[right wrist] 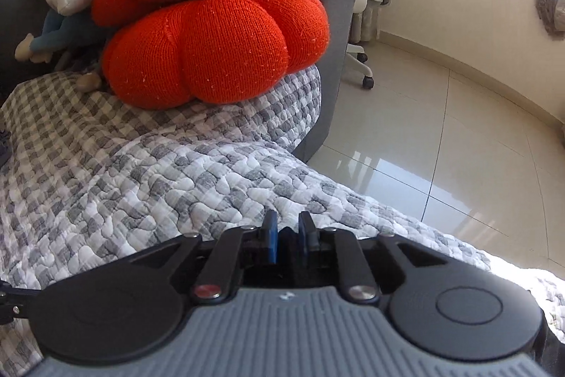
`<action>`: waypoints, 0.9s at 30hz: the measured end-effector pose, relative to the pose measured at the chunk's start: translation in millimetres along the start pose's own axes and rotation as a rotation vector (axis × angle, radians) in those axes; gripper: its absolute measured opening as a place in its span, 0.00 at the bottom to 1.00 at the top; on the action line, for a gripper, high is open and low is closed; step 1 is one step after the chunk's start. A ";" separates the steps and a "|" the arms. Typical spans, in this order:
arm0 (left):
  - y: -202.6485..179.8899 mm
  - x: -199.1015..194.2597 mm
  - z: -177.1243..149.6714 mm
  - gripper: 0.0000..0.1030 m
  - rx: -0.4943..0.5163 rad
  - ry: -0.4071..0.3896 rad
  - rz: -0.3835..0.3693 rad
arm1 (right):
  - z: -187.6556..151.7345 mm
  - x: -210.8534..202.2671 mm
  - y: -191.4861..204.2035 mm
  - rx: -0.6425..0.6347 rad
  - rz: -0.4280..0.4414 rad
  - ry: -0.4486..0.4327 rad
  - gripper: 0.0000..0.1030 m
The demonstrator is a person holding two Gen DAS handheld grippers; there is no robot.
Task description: Fold clothes
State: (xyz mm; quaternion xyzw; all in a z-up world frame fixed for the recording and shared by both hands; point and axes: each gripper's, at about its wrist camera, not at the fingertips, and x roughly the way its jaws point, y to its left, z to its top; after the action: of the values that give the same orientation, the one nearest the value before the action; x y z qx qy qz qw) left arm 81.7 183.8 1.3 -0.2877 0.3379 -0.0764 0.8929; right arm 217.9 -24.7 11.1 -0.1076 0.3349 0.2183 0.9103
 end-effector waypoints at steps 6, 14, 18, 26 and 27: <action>-26.4 1.7 -8.0 0.15 0.084 0.004 -0.096 | -10.5 -55.1 -5.9 0.009 0.001 -0.022 0.50; -65.7 30.5 -30.4 0.52 0.352 0.006 0.030 | -79.3 -136.1 -10.6 0.074 -0.001 0.020 0.50; -70.7 43.5 -37.5 0.13 0.447 0.047 0.059 | -119.4 -165.7 -15.8 0.145 0.010 0.016 0.51; -41.1 37.6 -12.6 0.09 0.269 0.051 -0.022 | -156.3 -195.1 -41.7 0.275 -0.038 -0.022 0.52; -39.3 38.0 -11.2 0.09 0.252 0.055 -0.024 | -158.3 -198.8 -44.4 0.286 -0.027 -0.032 0.52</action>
State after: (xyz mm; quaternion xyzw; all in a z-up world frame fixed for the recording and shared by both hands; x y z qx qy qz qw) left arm 105.5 133.6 -4.5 -0.1751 0.3464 -0.1366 0.9114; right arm 14.5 -182.6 24.8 0.0225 0.3466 0.1578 0.9244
